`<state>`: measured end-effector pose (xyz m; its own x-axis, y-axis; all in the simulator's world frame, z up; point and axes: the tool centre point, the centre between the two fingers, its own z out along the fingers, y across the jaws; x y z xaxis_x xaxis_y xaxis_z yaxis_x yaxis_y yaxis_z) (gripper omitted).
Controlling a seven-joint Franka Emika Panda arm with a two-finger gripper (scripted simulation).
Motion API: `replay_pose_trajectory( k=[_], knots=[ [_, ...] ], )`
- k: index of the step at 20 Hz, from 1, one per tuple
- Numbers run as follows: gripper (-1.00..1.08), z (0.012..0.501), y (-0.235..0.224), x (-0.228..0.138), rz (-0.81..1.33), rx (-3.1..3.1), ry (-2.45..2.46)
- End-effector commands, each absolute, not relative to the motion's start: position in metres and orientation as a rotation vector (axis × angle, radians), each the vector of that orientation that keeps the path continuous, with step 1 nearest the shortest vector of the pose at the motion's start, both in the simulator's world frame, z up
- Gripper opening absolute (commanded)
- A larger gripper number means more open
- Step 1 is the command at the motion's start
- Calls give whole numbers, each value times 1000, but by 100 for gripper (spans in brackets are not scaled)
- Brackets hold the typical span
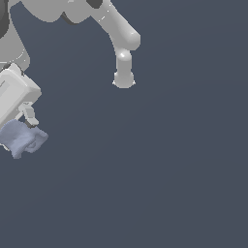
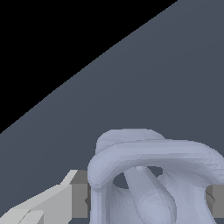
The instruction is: Pick up the object and move it to a goal position.
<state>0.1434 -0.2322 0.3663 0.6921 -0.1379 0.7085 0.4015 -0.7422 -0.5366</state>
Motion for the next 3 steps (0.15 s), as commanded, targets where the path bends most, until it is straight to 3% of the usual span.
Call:
replay_pose_trajectory(
  k=[1, 3],
  knots=[
    [-100, 368, -233, 144, -998, -2197, -206],
    [-100, 368, -233, 145, -998, -2196, -206]
  ],
)
